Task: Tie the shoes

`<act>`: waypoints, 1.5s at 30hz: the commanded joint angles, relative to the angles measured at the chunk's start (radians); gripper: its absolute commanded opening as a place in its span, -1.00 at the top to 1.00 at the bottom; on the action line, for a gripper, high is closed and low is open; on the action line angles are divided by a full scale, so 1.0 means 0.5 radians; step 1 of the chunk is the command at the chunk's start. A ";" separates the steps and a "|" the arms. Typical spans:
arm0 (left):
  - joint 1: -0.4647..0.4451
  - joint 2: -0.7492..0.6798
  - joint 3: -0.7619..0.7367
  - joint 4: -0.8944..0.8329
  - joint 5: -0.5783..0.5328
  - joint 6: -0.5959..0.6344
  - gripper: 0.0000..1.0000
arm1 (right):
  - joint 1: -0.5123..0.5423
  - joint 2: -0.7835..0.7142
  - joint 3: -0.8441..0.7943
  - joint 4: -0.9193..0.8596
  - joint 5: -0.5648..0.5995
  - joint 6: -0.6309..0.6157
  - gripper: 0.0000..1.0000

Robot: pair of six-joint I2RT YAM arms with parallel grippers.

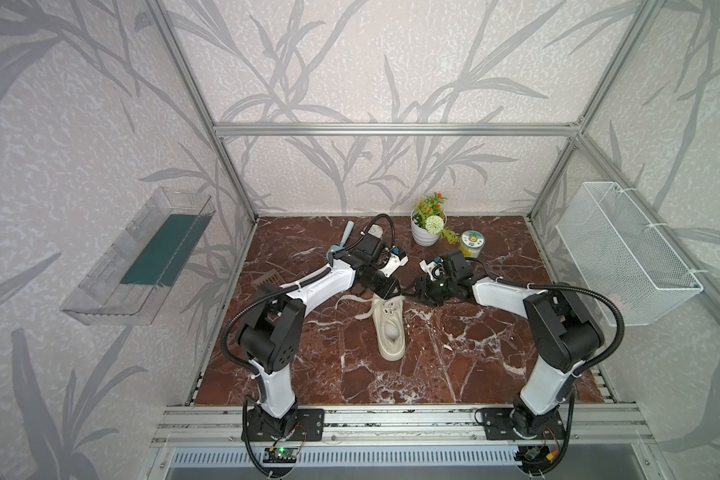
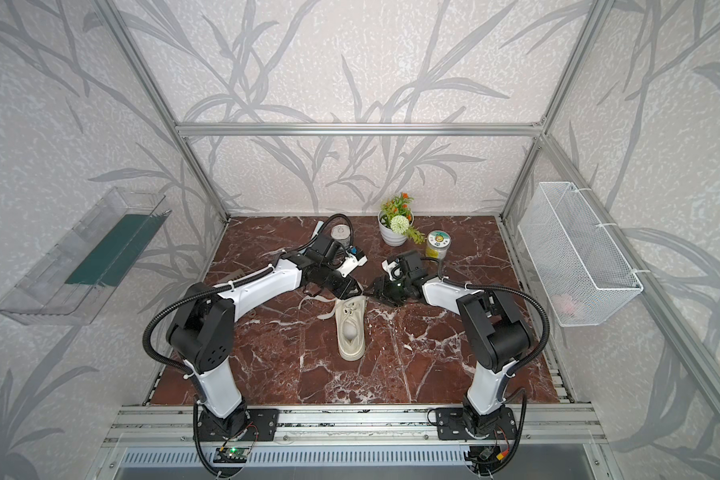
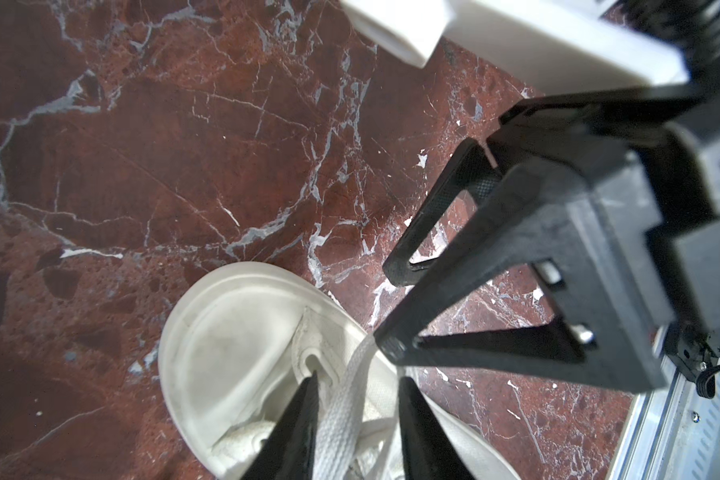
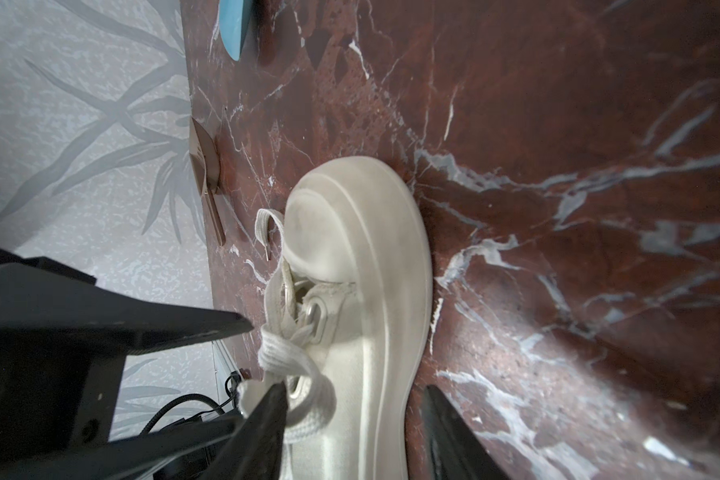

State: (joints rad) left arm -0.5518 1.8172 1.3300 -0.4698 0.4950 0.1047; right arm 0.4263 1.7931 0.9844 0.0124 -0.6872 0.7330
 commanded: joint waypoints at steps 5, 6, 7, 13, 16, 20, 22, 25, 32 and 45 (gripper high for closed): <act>-0.004 -0.138 -0.057 0.060 -0.029 0.030 0.18 | 0.006 0.000 0.043 -0.061 0.028 -0.039 -0.06; -0.001 -0.153 -0.065 0.073 -0.032 0.024 0.17 | 0.006 -0.010 0.042 -0.061 0.023 -0.039 -0.05; 0.003 -0.167 -0.078 0.089 -0.036 0.015 0.16 | 0.006 -0.019 0.041 -0.061 0.021 -0.039 -0.06; 0.024 -0.311 -0.219 0.183 -0.127 0.035 0.12 | -0.009 -0.099 0.025 -0.060 0.007 -0.036 -0.08; 0.045 -0.394 -0.297 0.181 -0.173 0.042 0.10 | -0.018 -0.142 0.009 -0.063 0.003 -0.037 -0.09; 0.064 -0.513 -0.363 0.087 -0.287 0.085 0.09 | -0.036 -0.220 -0.027 -0.069 0.001 -0.046 -0.11; 0.073 -0.578 -0.397 0.044 -0.340 0.130 0.09 | -0.044 -0.263 -0.052 -0.072 0.003 -0.047 -0.12; 0.081 -0.673 -0.456 -0.020 -0.421 0.183 0.08 | -0.051 -0.339 -0.100 -0.074 0.017 -0.047 -0.12; 0.123 -0.793 -0.560 -0.192 -0.446 0.490 0.08 | -0.052 -0.554 -0.243 -0.081 0.010 -0.030 -0.11; 0.310 -0.637 -0.688 -0.036 -0.133 1.273 0.13 | -0.046 -0.908 -0.611 0.088 0.031 0.171 -0.10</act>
State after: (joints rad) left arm -0.3973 1.4712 1.0084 -0.5129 0.3752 0.5827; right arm 0.4038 1.3678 0.7097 0.0132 -0.6792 0.7738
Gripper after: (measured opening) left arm 0.434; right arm 0.552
